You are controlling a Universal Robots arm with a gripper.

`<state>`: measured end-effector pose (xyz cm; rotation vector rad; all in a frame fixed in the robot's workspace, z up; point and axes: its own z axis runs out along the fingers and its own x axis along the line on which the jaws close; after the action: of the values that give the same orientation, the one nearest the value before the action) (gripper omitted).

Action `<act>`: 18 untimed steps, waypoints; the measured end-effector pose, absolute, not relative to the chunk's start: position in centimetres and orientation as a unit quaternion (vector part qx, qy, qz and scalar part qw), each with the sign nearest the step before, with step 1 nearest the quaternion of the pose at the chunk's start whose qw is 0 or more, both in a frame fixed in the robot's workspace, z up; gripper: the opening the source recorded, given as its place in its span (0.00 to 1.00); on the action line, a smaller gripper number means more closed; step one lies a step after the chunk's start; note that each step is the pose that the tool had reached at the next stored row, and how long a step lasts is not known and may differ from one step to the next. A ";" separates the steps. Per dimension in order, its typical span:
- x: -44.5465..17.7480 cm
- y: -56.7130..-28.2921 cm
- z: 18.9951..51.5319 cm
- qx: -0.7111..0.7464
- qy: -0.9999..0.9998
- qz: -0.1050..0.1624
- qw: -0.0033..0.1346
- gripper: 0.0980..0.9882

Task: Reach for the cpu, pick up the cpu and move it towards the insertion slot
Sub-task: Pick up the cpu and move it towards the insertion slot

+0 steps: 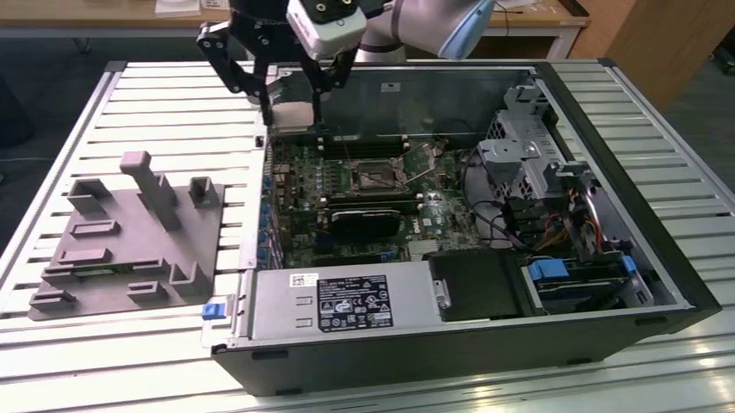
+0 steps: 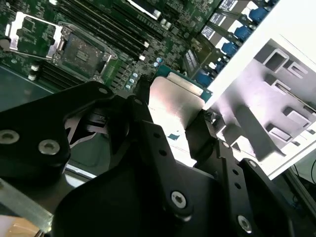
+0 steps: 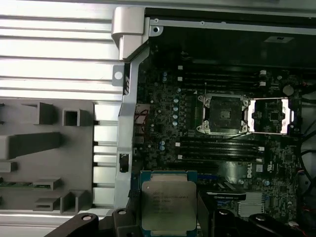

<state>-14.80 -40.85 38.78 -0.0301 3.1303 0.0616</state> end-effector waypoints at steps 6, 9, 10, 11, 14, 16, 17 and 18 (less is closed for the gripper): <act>-13.2 -40.9 38.8 -0.010 1.000 0.020 0.005 0.49; -12.3 -40.8 38.8 -0.010 1.000 0.020 0.005 0.49; -12.0 -40.8 38.8 -0.010 1.000 0.020 0.005 0.49; -11.7 -40.9 38.8 -0.010 1.000 0.020 0.005 0.49; -10.7 -40.8 38.8 -0.010 1.000 0.020 0.005 0.49; -10.1 -40.9 38.8 -0.010 1.000 0.020 0.005 0.49; -9.8 -40.9 38.8 -0.010 1.000 0.020 0.005 0.49; -9.6 -40.9 38.8 -0.010 1.000 0.020 0.005 0.49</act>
<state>-9.61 -40.85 38.76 -0.0302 3.1313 0.0617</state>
